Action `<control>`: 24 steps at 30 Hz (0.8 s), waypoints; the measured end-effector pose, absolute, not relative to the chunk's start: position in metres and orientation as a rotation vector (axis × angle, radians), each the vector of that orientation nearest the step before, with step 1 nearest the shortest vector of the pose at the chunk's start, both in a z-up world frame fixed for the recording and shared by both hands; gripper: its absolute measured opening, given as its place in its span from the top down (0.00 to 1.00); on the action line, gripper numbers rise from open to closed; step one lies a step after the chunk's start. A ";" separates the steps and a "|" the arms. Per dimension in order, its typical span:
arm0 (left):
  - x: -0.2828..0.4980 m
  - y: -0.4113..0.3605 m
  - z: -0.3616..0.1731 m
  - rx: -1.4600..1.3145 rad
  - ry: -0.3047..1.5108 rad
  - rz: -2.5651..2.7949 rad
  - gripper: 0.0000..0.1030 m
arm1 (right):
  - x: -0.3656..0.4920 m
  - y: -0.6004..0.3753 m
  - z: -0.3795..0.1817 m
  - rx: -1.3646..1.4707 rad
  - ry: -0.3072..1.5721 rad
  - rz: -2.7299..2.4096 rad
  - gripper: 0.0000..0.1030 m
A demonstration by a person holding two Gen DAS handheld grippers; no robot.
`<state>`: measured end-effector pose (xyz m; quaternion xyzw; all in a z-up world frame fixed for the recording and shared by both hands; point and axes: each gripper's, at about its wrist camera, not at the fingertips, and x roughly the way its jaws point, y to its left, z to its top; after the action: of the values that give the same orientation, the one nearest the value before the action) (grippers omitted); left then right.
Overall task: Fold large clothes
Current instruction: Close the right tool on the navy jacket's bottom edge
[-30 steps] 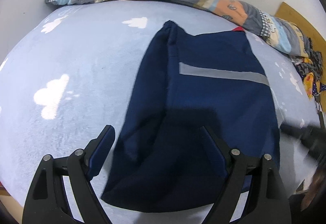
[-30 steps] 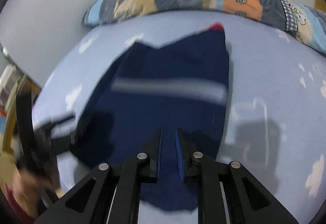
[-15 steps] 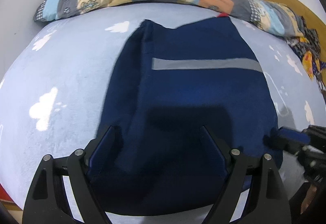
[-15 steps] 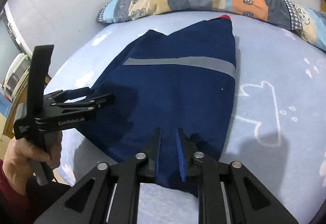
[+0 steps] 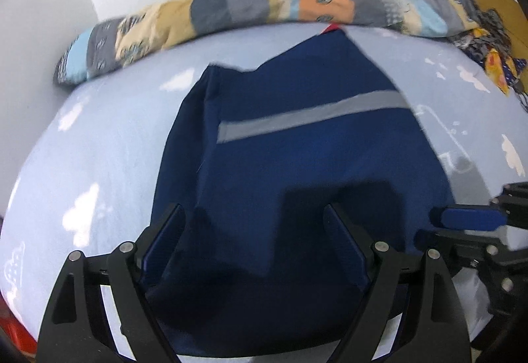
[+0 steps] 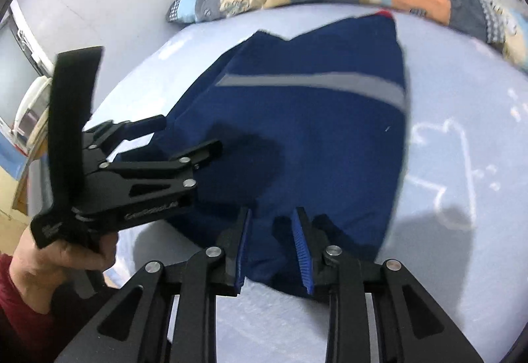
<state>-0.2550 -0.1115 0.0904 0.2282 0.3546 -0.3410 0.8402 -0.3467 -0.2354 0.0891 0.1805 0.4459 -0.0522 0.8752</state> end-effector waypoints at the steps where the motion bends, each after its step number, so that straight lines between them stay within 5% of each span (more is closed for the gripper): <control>1: -0.259 -0.114 0.091 0.491 0.742 -0.740 0.16 | -0.346 -0.238 0.088 0.395 0.935 -0.121 0.72; 24: -0.266 -0.126 0.072 0.537 0.829 -0.781 0.16 | -0.342 -0.244 0.070 0.460 1.011 -0.128 0.74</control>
<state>-0.2656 -0.1257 0.0722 0.2511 0.3877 -0.3652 0.8082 -0.3424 -0.2440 0.0700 0.2183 0.4796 -0.0608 0.8477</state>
